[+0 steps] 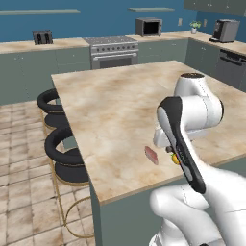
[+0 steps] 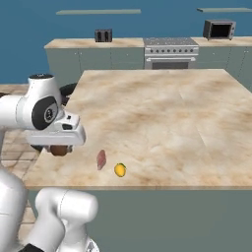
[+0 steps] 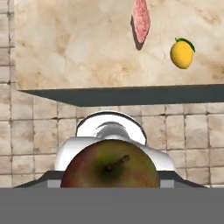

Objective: Open the fridge, remove the apple, lemon, and steak, and place them on any counter.

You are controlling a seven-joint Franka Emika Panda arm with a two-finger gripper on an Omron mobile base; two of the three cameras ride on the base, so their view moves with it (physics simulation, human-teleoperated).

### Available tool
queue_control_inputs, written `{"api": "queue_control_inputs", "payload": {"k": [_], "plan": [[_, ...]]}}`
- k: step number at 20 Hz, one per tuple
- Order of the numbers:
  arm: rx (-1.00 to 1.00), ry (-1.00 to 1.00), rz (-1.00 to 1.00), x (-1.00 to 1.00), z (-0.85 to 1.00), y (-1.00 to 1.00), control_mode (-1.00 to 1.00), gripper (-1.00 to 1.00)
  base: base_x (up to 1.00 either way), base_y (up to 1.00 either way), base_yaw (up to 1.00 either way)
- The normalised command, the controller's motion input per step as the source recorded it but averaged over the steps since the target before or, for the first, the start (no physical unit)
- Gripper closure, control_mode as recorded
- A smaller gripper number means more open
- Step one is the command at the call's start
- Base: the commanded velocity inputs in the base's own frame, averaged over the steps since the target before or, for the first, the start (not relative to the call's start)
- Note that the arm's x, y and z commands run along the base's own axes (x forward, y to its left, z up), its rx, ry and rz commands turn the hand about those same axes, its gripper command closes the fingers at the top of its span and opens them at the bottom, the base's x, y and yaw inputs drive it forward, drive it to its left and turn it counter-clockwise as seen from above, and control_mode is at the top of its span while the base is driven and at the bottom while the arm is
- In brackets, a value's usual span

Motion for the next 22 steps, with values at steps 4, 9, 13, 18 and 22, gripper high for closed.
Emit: {"api": "queue_control_inputs", "payload": {"k": [4, 9, 13, 18, 22], "plan": [[0.00, 0.24, 0.25, 1.00, -0.92, 0.42, -1.00, 1.00, 0.00, 0.00, 0.00], [0.00, 0.18, 0.12, 1.00, -0.94, 0.57, -1.00, 1.00, 0.00, 0.00, 0.00], [0.00, 0.16, 0.12, 1.00, -0.80, 0.33, -1.00, 1.00, 0.00, 0.00, 0.00], [0.01, 0.09, 0.16, 0.92, -0.59, 0.02, -1.00, 1.00, 0.00, 0.00, 0.00], [0.02, 0.01, 0.21, 0.67, -0.64, 0.00, -1.00, 1.00, 0.00, 0.00, 0.00]]}}
